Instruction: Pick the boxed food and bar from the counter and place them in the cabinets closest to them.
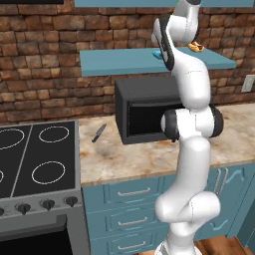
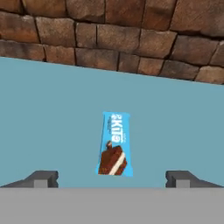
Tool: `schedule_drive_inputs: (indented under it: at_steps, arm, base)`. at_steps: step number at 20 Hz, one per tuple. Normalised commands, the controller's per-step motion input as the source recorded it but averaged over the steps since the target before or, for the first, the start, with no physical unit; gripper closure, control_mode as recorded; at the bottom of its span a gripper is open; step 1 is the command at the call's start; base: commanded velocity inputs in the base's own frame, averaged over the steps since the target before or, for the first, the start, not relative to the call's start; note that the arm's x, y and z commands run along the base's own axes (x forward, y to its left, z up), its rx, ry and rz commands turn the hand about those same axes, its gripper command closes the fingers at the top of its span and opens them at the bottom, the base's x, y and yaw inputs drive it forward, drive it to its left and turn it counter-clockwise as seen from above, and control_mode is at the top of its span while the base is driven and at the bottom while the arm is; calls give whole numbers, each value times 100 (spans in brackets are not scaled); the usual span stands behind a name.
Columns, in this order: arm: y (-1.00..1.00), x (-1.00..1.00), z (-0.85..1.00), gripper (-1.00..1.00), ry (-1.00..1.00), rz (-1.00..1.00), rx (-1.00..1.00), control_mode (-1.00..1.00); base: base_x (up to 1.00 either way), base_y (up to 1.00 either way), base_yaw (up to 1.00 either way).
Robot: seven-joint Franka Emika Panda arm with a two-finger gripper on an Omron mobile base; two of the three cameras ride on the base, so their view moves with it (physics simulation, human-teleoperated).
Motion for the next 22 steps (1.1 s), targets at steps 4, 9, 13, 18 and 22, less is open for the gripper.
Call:
schedule_drive_inputs:
  at_steps: [4,9,13,18,22]
  arm:
    - [0,-100,-15,-100,0,9,-1,-100]
    - [0,-100,-36,-100,0,5,0,-100]
    - [0,-100,-40,-100,-5,2,-1,-100]
    - [3,-100,-19,-100,-19,0,0,-100]
    - [2,-100,0,-100,-34,0,0,-100]
  base:
    - [0,0,0]
    - [0,0,0]
    - [0,0,0]
    - [0,0,0]
    - [0,0,0]
